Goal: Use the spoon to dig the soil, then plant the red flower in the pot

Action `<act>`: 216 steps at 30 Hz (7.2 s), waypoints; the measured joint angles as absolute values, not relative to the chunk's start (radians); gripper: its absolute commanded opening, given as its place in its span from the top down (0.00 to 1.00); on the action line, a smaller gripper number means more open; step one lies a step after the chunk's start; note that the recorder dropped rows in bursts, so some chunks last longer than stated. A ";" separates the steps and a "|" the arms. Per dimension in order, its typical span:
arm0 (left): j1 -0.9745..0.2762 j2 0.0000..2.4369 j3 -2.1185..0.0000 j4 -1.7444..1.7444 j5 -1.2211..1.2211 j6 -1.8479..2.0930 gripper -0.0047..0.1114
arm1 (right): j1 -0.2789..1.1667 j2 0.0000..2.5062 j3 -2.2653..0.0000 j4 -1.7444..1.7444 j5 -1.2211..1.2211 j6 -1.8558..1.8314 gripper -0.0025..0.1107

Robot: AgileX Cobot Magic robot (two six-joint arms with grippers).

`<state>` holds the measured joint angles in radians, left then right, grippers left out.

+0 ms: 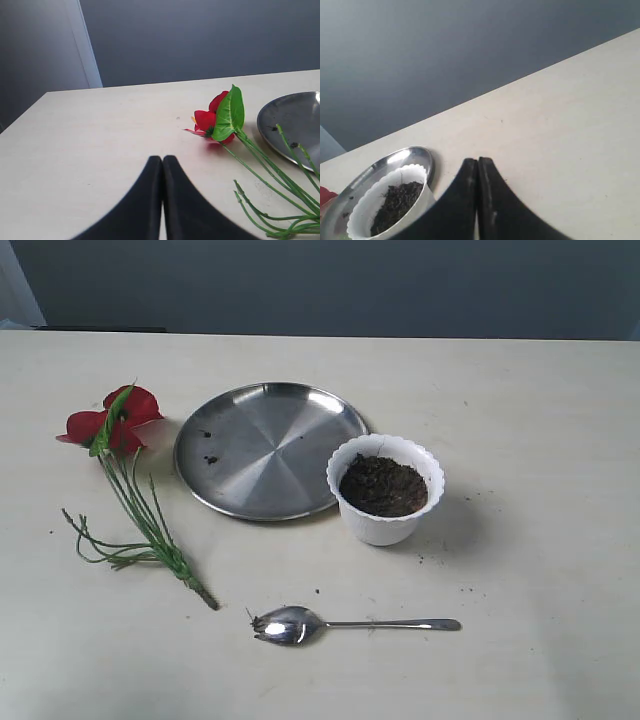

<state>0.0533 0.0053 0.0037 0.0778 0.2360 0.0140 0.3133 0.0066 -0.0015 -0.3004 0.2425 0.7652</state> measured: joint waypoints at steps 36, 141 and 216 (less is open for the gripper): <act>0.053 0.005 0.004 0.078 0.236 0.014 0.96 | 0.318 0.005 -0.002 0.227 -0.618 0.783 0.98; 0.053 0.005 0.004 0.078 0.236 0.014 0.96 | 1.028 1.727 -0.712 -0.130 0.540 -0.450 0.61; 0.053 0.005 0.004 0.078 0.236 0.014 0.96 | 1.038 1.680 -0.789 -0.144 0.596 -0.388 0.70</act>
